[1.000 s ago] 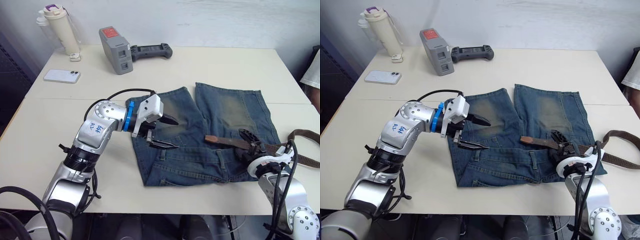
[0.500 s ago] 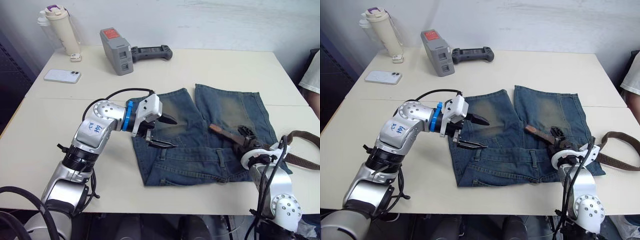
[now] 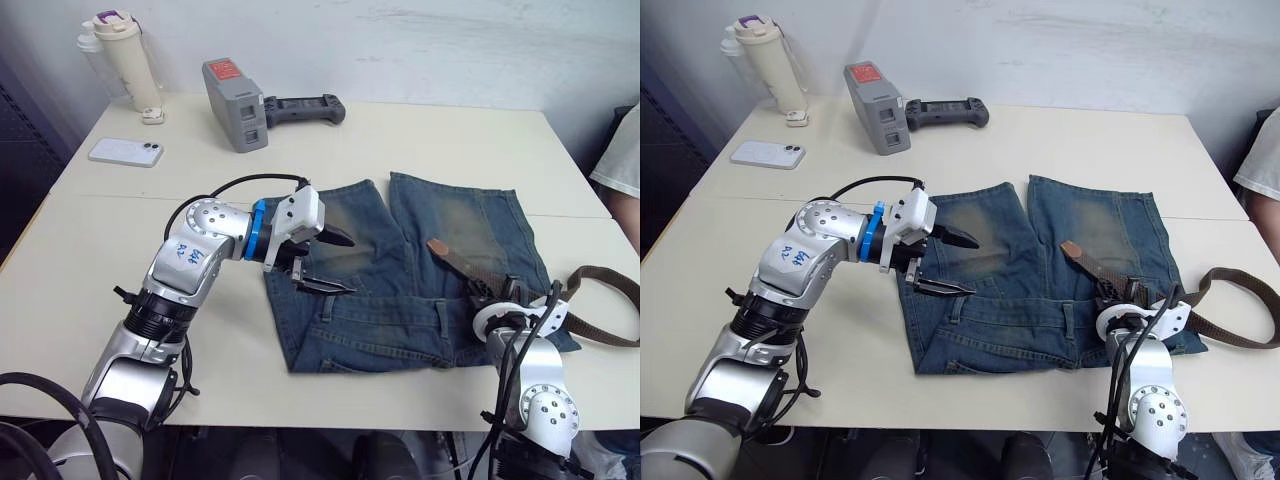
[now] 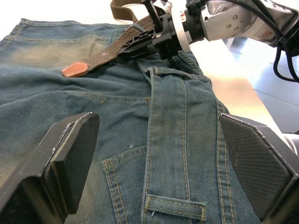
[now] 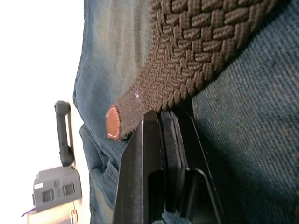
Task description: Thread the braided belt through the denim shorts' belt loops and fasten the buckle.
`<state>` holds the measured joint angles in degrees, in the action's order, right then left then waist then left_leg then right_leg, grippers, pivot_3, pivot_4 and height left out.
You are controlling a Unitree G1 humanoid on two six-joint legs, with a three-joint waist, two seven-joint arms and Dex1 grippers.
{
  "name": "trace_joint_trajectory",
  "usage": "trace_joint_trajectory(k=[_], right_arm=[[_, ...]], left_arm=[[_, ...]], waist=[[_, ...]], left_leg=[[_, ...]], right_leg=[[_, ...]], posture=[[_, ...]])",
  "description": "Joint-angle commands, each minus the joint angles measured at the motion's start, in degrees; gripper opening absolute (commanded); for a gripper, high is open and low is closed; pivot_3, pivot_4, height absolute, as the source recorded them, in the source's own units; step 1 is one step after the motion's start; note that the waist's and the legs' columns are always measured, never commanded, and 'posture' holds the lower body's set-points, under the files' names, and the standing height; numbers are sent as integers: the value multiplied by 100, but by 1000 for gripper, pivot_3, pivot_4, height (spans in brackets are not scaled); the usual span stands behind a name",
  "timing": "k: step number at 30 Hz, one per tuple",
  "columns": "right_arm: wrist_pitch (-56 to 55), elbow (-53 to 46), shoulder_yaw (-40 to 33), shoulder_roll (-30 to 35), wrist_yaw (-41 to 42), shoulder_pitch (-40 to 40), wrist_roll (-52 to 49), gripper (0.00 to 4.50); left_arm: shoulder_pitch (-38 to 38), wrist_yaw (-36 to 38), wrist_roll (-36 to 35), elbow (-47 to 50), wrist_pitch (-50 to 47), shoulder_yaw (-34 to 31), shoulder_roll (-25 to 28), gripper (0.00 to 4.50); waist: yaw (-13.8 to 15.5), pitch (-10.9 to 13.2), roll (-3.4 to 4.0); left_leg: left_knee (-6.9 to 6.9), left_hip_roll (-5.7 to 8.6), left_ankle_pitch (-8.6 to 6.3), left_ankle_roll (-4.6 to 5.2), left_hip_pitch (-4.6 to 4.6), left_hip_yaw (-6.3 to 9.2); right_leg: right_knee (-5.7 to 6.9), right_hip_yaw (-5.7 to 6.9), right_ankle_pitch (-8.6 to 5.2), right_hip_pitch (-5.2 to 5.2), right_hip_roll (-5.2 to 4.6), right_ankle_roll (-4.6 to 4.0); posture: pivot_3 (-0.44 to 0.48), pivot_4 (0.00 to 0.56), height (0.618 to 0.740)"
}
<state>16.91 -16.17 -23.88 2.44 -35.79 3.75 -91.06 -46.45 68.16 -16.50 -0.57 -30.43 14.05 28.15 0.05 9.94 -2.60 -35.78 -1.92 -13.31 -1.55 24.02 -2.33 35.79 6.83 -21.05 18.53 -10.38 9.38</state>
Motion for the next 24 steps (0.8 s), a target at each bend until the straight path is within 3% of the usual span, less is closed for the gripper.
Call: trace_joint_trajectory(k=[1,7,14,20,24], right_arm=[[205,-126,-141,-10,356,-407,-285,37],[1233,-1244,110,632,1178,-1527,-1295,37],[1627,-1568,-453,1560,2026,-2753,-2141,37],[1433,-1060,-734,1815,2066,-2690,-2193,37],[1114,-992,-493,1605,1886,-2122,-2058,37]], left_arm=[[-106,-16,-13,72,114,-14,-20,4500],[-118,72,-4,-26,218,61,-90,4500],[-179,153,19,-189,346,160,-231,4500],[-138,203,33,-183,419,248,-276,4500],[-109,158,1,-82,348,233,-270,4500]], waist=[[3,11,18],[18,65,122],[4,73,141],[5,73,142],[-3,76,147]], left_leg=[[4,0,0,0,0,0],[27,3,2,-3,12,-3],[29,3,4,-4,7,-20],[28,3,3,-3,6,-23],[28,3,4,-5,7,-24]], right_leg=[[0,0,0,1,0,0],[-4,-1,-2,21,0,-3],[-2,-12,-2,25,-1,-3],[-2,-16,-2,28,-1,-3],[-3,-16,-2,29,-1,-3]], posture=[[0,150,740],[0,150,740],[0,150,740],[0,150,740],[0,150,740]])
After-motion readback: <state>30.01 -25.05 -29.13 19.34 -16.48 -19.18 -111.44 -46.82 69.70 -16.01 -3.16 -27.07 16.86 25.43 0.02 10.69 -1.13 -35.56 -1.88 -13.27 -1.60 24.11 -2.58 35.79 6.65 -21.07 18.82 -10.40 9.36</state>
